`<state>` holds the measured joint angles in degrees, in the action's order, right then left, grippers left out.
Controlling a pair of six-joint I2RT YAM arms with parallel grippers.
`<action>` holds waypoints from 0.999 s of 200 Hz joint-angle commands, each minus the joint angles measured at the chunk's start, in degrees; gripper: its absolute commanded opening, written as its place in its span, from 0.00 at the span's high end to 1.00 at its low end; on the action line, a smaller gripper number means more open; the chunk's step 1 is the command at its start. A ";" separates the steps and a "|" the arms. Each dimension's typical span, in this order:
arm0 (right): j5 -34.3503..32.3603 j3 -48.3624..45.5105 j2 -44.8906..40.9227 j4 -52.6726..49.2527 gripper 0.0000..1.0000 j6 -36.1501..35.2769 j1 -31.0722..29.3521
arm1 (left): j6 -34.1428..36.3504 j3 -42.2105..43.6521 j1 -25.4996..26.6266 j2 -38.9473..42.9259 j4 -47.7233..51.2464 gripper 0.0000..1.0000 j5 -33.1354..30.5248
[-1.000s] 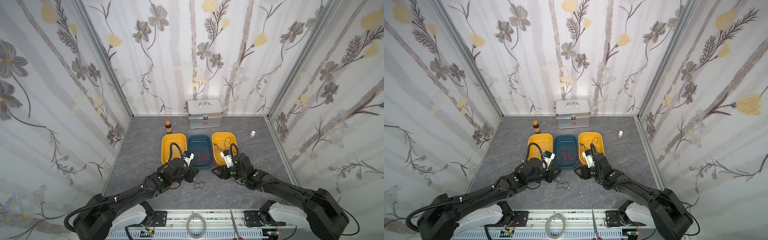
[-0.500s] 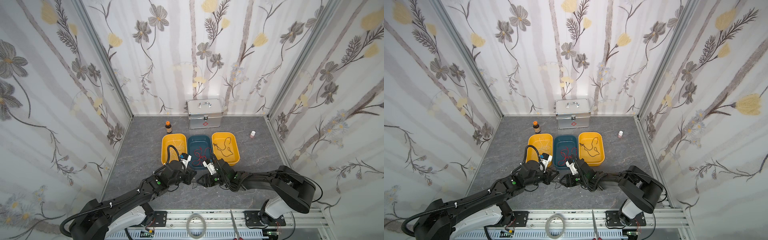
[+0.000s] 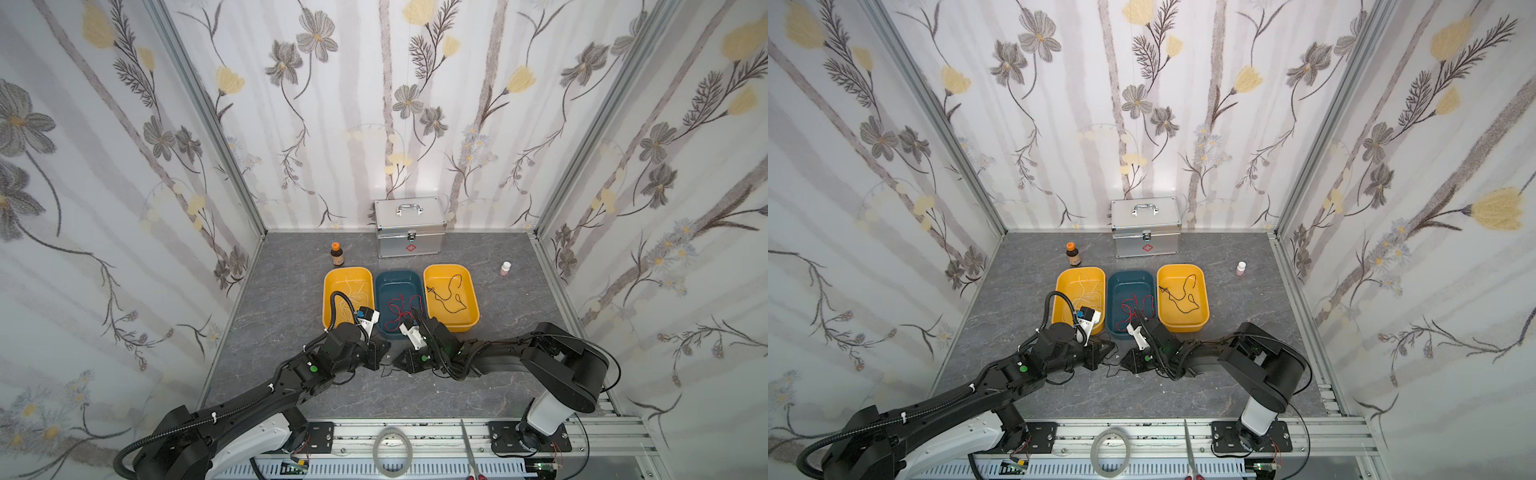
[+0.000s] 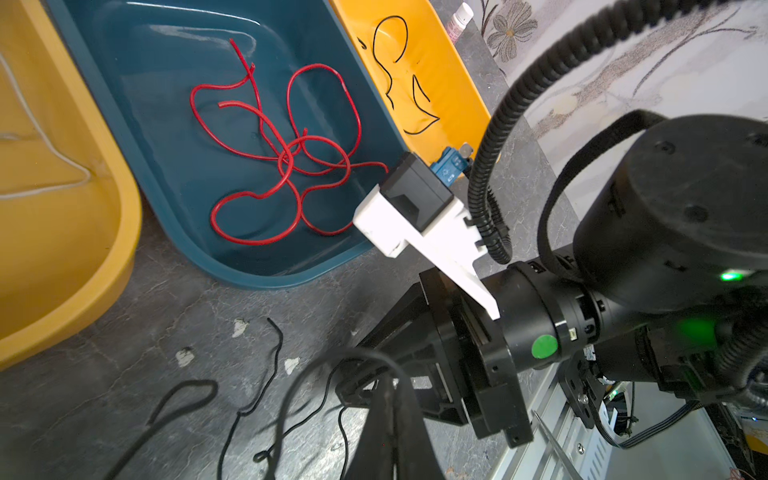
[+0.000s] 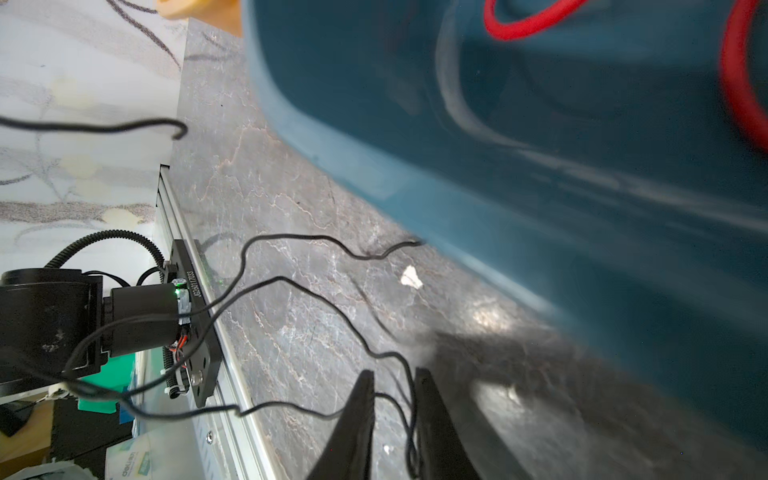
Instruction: Untangle the cables
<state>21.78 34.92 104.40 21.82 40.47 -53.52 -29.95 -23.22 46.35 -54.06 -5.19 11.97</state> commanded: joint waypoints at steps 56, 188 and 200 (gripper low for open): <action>-20.26 -0.40 -15.88 -15.15 0.95 -4.03 0.46 | 0.88 0.19 -0.09 5.07 3.86 1.00 -5.40; -27.97 -3.78 -37.66 -25.75 0.98 -7.05 8.65 | 1.25 -1.88 -0.48 2.64 3.50 1.00 -5.84; -27.68 -3.63 -39.47 -26.12 0.98 -7.85 8.70 | 1.27 -1.90 -0.52 1.73 2.65 1.00 -4.25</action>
<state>-4.49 30.96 67.44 -3.33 34.50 -45.06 -28.88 -24.53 45.91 -51.07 -0.30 5.58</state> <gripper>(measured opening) 0.049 0.050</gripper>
